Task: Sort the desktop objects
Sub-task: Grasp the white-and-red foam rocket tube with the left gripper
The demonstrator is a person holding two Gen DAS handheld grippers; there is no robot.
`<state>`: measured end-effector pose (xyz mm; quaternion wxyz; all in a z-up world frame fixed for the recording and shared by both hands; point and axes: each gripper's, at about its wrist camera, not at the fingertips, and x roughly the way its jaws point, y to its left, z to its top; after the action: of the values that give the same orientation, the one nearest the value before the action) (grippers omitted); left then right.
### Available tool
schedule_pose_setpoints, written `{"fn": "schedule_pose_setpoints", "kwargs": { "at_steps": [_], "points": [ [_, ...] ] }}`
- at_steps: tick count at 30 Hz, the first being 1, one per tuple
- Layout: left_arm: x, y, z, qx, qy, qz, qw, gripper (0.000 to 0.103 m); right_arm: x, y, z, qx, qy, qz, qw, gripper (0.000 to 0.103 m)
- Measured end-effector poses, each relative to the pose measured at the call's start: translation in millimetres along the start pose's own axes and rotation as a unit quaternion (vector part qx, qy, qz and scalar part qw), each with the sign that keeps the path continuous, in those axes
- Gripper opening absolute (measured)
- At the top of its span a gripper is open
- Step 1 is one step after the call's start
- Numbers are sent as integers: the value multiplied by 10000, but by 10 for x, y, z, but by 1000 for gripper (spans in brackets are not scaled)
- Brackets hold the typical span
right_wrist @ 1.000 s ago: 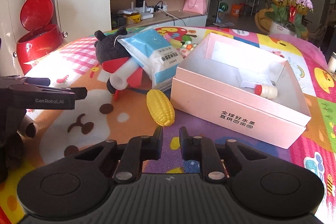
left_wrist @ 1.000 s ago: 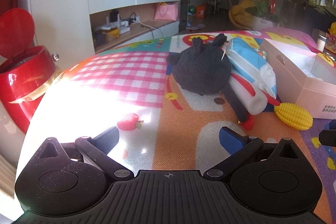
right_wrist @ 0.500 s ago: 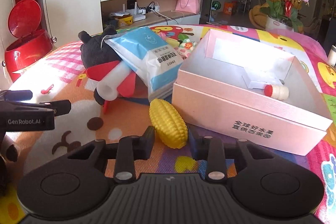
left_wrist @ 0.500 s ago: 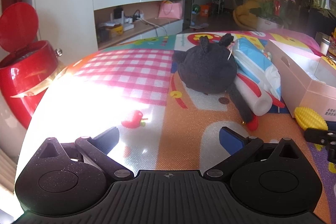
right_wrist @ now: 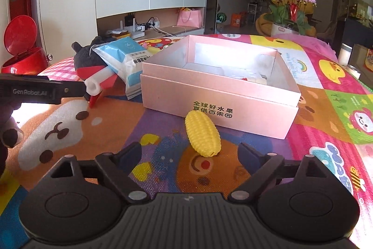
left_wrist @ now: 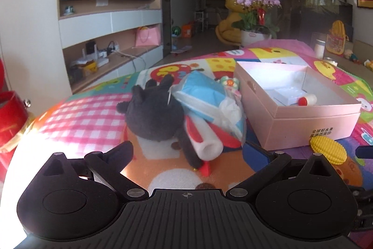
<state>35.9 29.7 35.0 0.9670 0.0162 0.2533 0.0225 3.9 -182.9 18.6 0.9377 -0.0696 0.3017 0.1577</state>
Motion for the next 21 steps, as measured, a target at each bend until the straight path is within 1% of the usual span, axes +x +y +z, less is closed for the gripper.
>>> {"fn": "schedule_pose_setpoints", "kwargs": {
  "at_steps": [2,3,4,5,6,7,8,10,11,13,17,18,21],
  "points": [
    [130,-118,53,240,50,49,9997,75,-1,5,-7,-9,5,18,10000,96],
    [195,-154,72,308,112,49,9995,73,-5,5,-6,0,-14,25,10000,99],
    [261,-181,86,345,158,65,9993,74,-6,1,-6,23,-22,39,10000,101],
    [338,-206,96,407,195,109,9989,74,1,-6,-5,53,-6,56,10000,101],
    [388,-223,99,486,219,150,9985,72,10,-14,-4,83,21,69,9999,101],
    [412,-238,98,564,227,185,9980,62,25,-31,-1,133,62,86,9999,103],
    [417,-241,100,628,243,178,9976,47,46,-58,2,212,118,112,9996,103],
    [363,-244,89,716,244,134,9970,34,84,-112,8,380,226,149,9989,103],
    [294,-241,67,808,213,150,9964,32,98,-142,9,476,272,153,9984,103],
    [129,-210,4,922,157,61,9956,32,119,-200,6,652,336,180,9971,103],
    [-210,-108,-168,917,284,-228,9951,32,136,-238,-2,803,387,192,9958,103],
    [-285,-86,-211,880,356,-344,9949,32,137,-231,-3,788,393,187,9959,103],
    [-515,-21,-339,799,623,-948,9903,32,148,-199,3,723,431,145,9963,103]
  ]
}}
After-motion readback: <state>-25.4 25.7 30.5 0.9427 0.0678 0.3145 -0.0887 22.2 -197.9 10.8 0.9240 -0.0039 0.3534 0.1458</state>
